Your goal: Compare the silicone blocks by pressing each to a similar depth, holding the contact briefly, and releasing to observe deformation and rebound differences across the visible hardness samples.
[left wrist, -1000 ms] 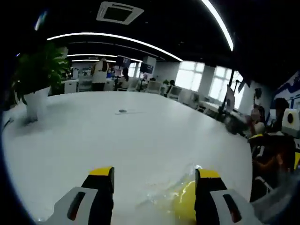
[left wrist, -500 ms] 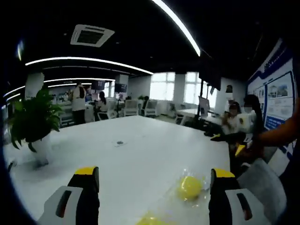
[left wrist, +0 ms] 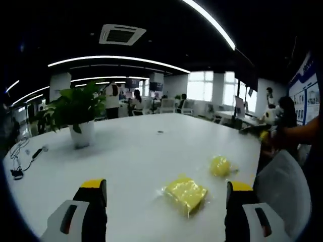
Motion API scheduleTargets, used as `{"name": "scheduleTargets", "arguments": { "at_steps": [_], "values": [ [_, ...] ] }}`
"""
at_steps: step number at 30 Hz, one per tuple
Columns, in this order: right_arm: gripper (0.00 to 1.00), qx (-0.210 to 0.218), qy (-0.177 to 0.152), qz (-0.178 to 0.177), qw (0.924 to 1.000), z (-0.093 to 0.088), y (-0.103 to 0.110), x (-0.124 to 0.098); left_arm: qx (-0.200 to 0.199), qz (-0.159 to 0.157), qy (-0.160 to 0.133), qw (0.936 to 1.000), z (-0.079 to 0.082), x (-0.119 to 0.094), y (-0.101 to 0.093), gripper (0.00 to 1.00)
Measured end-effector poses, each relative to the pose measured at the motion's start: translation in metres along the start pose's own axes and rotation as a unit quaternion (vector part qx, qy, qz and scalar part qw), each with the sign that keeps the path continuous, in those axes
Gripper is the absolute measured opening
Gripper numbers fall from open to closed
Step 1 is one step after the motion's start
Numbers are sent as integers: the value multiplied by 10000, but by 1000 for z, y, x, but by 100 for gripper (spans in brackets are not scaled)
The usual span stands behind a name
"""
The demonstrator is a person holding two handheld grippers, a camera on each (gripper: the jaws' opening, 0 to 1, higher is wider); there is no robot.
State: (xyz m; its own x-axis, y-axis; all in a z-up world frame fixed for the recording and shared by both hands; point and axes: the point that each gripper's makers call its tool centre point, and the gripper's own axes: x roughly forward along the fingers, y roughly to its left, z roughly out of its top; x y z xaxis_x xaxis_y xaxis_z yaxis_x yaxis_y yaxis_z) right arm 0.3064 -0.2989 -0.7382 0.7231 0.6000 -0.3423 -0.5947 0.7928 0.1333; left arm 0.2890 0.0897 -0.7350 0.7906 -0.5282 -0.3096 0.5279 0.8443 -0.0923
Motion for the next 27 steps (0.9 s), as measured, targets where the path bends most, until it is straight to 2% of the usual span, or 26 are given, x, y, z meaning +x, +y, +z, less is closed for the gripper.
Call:
{"name": "scheduleTargets", "arguments": {
  "at_steps": [3, 4, 7, 13, 22, 27],
  "values": [
    [96, 67, -7, -60, 10000, -6, 1, -6, -29, 168, -113, 9998, -6, -14, 7, 100],
    [96, 101, -21, -107, 9999, -8, 0, -8, -158, 218, -133, 9995, -8, -17, 10, 100],
    [96, 159, 14, -187, 9997, -16, -1, -9, -210, 267, -15, 9994, -16, -17, 12, 100],
    [96, 214, 27, -297, 9993, -25, -2, -13, 40, 239, 102, 9997, -18, -15, 7, 100],
    [96, 236, -4, -322, 9992, -26, -4, -12, -110, 224, 72, 9997, -18, -17, 0, 100],
    [96, 265, -35, -316, 9991, -25, -3, -10, -193, 273, -34, 9994, -13, -16, 1, 100]
  ]
}}
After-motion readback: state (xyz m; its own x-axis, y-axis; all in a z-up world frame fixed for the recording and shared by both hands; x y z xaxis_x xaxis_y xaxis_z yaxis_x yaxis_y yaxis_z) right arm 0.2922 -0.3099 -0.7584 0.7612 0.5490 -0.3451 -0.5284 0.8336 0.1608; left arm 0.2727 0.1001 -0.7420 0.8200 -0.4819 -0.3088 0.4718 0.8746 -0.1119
